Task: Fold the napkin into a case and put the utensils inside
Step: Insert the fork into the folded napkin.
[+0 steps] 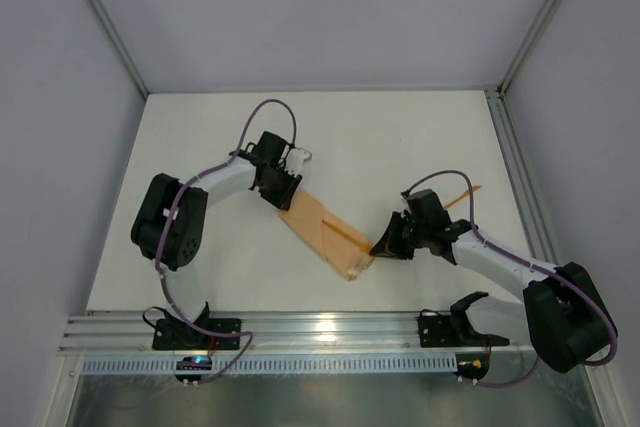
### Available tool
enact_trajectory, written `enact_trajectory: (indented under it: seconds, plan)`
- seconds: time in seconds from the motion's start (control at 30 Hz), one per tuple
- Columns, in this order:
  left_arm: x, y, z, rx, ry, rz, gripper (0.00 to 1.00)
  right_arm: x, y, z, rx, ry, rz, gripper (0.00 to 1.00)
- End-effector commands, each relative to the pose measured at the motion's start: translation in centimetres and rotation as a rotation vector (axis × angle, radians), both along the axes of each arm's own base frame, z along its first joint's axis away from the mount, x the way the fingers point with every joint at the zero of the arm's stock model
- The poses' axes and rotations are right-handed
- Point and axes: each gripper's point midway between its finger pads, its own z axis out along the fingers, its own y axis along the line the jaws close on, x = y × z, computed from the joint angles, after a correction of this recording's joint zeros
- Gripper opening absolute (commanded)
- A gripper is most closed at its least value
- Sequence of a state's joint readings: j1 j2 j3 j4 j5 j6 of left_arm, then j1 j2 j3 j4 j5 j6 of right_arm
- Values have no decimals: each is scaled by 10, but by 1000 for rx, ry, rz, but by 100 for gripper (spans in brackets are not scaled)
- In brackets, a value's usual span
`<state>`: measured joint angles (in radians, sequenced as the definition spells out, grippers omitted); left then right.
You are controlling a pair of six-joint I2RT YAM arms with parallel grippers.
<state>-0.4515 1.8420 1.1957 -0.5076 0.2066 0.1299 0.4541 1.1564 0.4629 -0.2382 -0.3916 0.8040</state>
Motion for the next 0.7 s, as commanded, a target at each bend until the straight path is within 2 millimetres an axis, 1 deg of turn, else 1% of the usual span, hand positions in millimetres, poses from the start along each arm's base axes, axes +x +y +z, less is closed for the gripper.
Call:
enact_trajectory:
  seconds: [0.0,0.07,0.17,0.2,0.23,0.27,0.3,0.33,0.57,0.67]
  plan:
    - [3,-10,10,-57,-31,-3,32,14,10,15,40,-34,6,3]
    - [2,-9,10,-56,-33,-6,31,21,15,20,48,-48,4,3]
    - [3,-10,12,-59,-37,-8,30,28,22,20,56,-53,-7,3]
    - [3,-10,12,-63,-36,-8,29,29,25,19,67,-39,-24,3]
    - [3,-10,12,-63,-36,-8,29,26,26,12,65,-18,-29,3]
    - [2,-11,13,-66,-36,-8,29,28,30,11,82,-19,-30,3]
    - [2,-11,13,-67,-33,-7,28,25,32,5,79,10,-34,3]
    - [2,-11,13,-69,-34,-8,28,26,34,3,75,11,-32,3]
    - [1,-12,15,-74,-35,-14,28,41,41,3,100,-12,-100,3]
    - [0,-13,16,-79,-32,-17,28,42,46,2,110,-10,-102,3]
